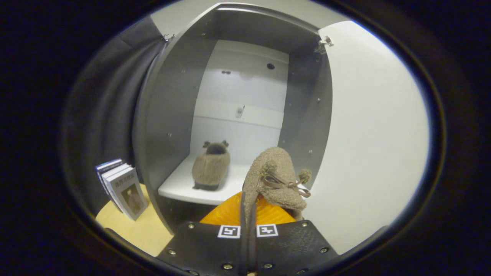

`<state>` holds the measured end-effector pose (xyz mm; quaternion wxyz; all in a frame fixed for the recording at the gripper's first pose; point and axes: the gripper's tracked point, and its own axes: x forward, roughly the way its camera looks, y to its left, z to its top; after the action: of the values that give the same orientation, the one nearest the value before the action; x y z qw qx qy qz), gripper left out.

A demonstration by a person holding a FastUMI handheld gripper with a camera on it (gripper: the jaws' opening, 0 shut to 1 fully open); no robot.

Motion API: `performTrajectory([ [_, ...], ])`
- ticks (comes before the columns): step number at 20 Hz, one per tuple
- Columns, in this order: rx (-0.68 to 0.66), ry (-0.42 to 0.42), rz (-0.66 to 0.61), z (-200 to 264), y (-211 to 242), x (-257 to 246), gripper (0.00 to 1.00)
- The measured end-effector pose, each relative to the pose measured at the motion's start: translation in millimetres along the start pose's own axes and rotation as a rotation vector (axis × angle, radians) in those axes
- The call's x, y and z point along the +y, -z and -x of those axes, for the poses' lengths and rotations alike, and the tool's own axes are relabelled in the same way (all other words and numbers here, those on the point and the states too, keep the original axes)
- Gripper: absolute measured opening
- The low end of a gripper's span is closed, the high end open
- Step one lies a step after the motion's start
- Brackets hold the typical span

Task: Open the shoe cabinet door, grab the shoes and put them into the shoe cabinet, then close the shoe cabinet door.

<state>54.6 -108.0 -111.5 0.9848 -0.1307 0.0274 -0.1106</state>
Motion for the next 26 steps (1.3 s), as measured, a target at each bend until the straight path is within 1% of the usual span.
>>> performTrajectory([
  [6,-0.125,0.001,0.003,-62.2,-58.5,-1.6,0.01],
  [10,-0.147,-0.01,0.009,-103.5,-71.1,0.0,0.01],
  [13,-0.134,-0.019,0.014,-136.9,-67.4,0.6,0.01],
  [18,-0.063,-0.032,0.013,-183.0,-38.9,1.1,0.01],
  [21,-0.018,-0.044,0.008,-197.0,-23.3,2.0,0.01],
  [23,-0.034,-0.04,0.011,-199.3,-25.1,0.6,0.01],
  [25,-0.036,-0.032,0.013,-202.9,-23.1,0.9,0.05],
  [26,-0.036,-0.035,0.009,-205.8,-23.3,2.2,0.14],
])
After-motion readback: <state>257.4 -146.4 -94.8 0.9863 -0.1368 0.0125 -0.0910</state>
